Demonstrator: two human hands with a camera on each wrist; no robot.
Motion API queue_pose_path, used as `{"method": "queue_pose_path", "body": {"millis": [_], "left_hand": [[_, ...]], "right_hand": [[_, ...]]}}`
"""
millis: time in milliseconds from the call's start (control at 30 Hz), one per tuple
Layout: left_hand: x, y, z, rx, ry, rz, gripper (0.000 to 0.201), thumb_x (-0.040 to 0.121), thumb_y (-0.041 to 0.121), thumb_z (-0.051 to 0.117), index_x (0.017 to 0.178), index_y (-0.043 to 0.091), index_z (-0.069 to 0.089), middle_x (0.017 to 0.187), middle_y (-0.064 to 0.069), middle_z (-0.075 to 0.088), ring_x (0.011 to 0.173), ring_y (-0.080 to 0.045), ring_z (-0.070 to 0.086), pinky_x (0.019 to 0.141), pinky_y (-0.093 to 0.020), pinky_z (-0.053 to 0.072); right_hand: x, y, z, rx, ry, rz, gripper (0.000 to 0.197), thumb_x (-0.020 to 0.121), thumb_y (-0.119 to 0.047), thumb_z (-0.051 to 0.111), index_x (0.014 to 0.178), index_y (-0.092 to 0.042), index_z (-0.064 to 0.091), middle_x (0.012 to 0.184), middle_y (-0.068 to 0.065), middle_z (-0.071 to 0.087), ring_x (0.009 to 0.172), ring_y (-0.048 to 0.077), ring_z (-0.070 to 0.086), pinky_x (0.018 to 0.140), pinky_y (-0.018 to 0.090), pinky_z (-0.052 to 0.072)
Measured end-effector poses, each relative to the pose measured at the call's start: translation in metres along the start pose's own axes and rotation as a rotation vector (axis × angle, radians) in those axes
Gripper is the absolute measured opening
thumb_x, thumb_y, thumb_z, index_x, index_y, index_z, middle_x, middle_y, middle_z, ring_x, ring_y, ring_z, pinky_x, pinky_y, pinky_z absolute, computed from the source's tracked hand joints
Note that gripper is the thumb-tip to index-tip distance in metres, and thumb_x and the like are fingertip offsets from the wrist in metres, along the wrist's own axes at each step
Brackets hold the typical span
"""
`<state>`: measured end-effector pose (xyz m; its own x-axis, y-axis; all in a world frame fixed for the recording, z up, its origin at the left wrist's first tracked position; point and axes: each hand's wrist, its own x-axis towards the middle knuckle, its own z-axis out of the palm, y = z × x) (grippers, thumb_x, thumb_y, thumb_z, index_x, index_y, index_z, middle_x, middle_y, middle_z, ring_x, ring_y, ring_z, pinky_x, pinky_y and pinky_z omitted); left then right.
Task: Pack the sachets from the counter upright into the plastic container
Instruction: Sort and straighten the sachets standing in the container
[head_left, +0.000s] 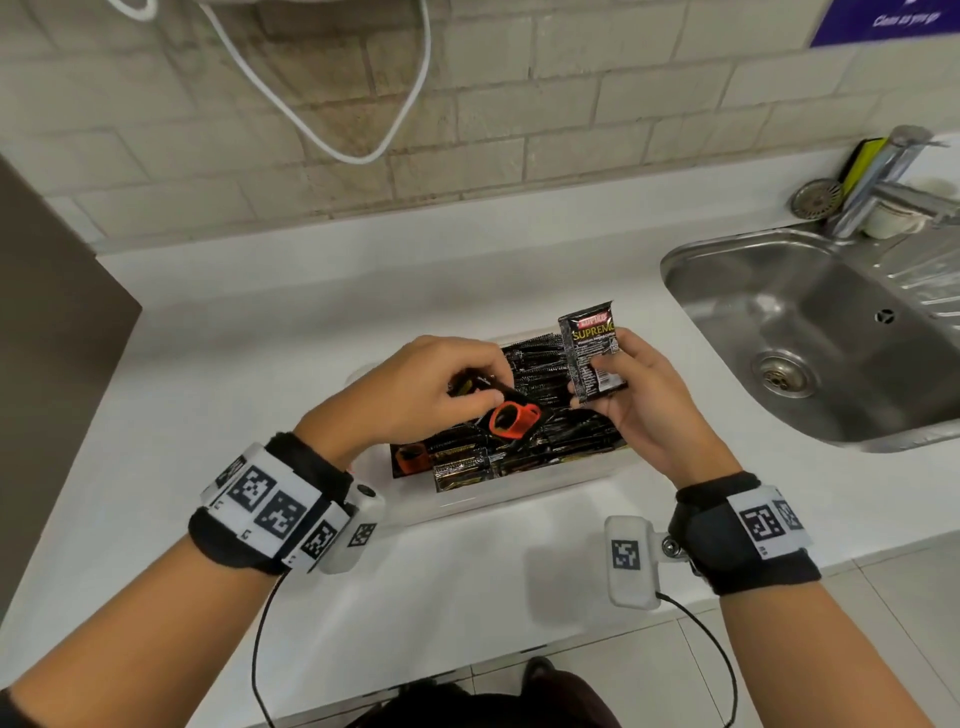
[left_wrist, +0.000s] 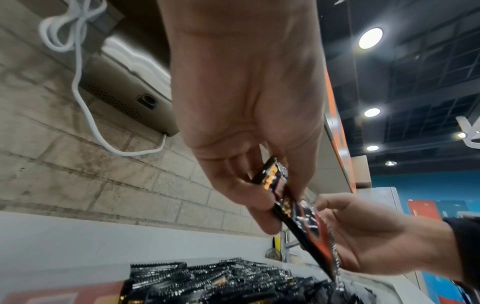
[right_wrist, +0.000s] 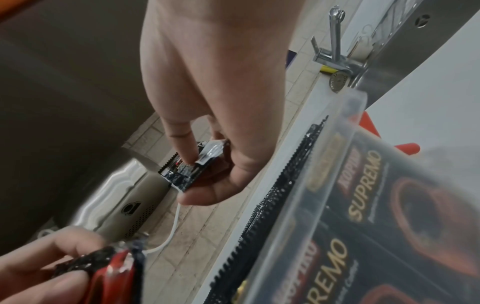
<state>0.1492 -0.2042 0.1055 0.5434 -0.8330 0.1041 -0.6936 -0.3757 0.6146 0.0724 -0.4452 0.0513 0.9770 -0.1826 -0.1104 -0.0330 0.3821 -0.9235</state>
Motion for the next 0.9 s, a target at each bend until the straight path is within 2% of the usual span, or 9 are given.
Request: {"method": "queue_pose_path", "body": {"millis": [67,100,267,367,433,500,600,767,900], "left_hand": [[0.003,0.001,0.005,0.081,-0.035,-0.025,0.011,0.096,0.028,0.064,0.106,0.031,0.069,0.102,0.017,0.068,0.094,-0.005,0.062,0.083,-0.033,0.05],[0.005,0.001,0.008,0.109,-0.049,-0.033,0.012,0.096,0.029,0.064,0.107,0.031,0.069,0.103,0.017,0.067,0.095,-0.006,0.061,0.086,-0.037,0.05],[0.01,0.004,0.025,0.243,-0.166,-0.055,0.018,0.097,0.034,0.061,0.115,0.035,0.064,0.111,0.015,0.064,0.103,-0.008,0.057,0.091,-0.04,0.049],[0.013,0.008,0.037,0.245,-0.21,-0.092,0.032,0.092,0.041,0.069,0.121,0.039,0.057,0.096,0.016,0.062,0.085,-0.001,0.055,0.078,-0.035,0.051],[0.014,0.008,0.04,0.135,-0.207,-0.12,0.034,0.088,0.038,0.075,0.117,0.036,0.058,0.086,0.015,0.063,0.076,0.001,0.059,0.071,-0.029,0.053],[0.015,0.008,0.038,0.031,-0.207,-0.138,0.025,0.088,0.03,0.076,0.109,0.031,0.063,0.084,0.014,0.07,0.077,0.002,0.065,0.073,-0.023,0.054],[0.016,0.009,0.036,0.03,-0.198,-0.133,0.013,0.089,0.02,0.073,0.098,0.029,0.07,0.083,0.015,0.071,0.079,0.005,0.066,0.074,-0.015,0.053],[0.015,0.011,0.052,0.172,-0.21,-0.183,0.011,0.091,0.017,0.07,0.096,0.027,0.07,0.083,0.013,0.07,0.076,0.001,0.064,0.073,-0.024,0.053],[0.012,0.01,0.065,0.21,-0.169,-0.186,0.013,0.091,0.012,0.068,0.093,0.025,0.071,0.079,0.013,0.071,0.073,0.001,0.063,0.071,-0.021,0.05]], "right_hand": [[-0.001,0.0,0.001,0.0,0.007,-0.01,0.026,0.096,0.006,0.046,0.113,-0.009,0.06,0.098,0.007,0.071,0.077,0.022,0.069,0.064,0.034,0.058],[-0.002,0.001,0.001,0.0,0.01,-0.013,0.026,0.096,0.006,0.046,0.112,-0.009,0.06,0.099,0.007,0.071,0.078,0.021,0.069,0.063,0.034,0.058],[-0.005,0.004,0.0,0.002,0.015,-0.015,0.027,0.097,0.007,0.047,0.111,-0.011,0.062,0.104,0.009,0.07,0.085,0.02,0.069,0.063,0.033,0.058],[-0.006,0.004,-0.001,-0.015,0.001,-0.03,0.027,0.097,0.006,0.048,0.114,-0.011,0.062,0.107,0.008,0.07,0.092,0.021,0.069,0.067,0.034,0.059],[-0.006,0.004,-0.002,-0.026,-0.009,-0.044,0.028,0.097,0.006,0.049,0.114,-0.012,0.062,0.106,0.007,0.071,0.094,0.02,0.069,0.07,0.034,0.059],[-0.007,0.003,-0.004,-0.033,-0.008,-0.053,0.029,0.096,0.007,0.049,0.114,-0.012,0.061,0.107,0.006,0.072,0.094,0.019,0.069,0.072,0.033,0.059],[-0.009,0.002,-0.006,-0.029,-0.008,-0.059,0.029,0.095,0.008,0.049,0.115,-0.011,0.06,0.106,0.006,0.071,0.093,0.02,0.068,0.073,0.034,0.059],[-0.011,0.001,-0.005,-0.031,-0.018,-0.055,0.029,0.095,0.009,0.049,0.115,-0.009,0.059,0.105,0.006,0.071,0.093,0.019,0.068,0.074,0.034,0.059],[-0.012,0.005,-0.003,-0.055,-0.026,-0.049,0.026,0.095,0.009,0.051,0.113,-0.008,0.059,0.101,0.008,0.071,0.089,0.019,0.068,0.073,0.031,0.059]]}}
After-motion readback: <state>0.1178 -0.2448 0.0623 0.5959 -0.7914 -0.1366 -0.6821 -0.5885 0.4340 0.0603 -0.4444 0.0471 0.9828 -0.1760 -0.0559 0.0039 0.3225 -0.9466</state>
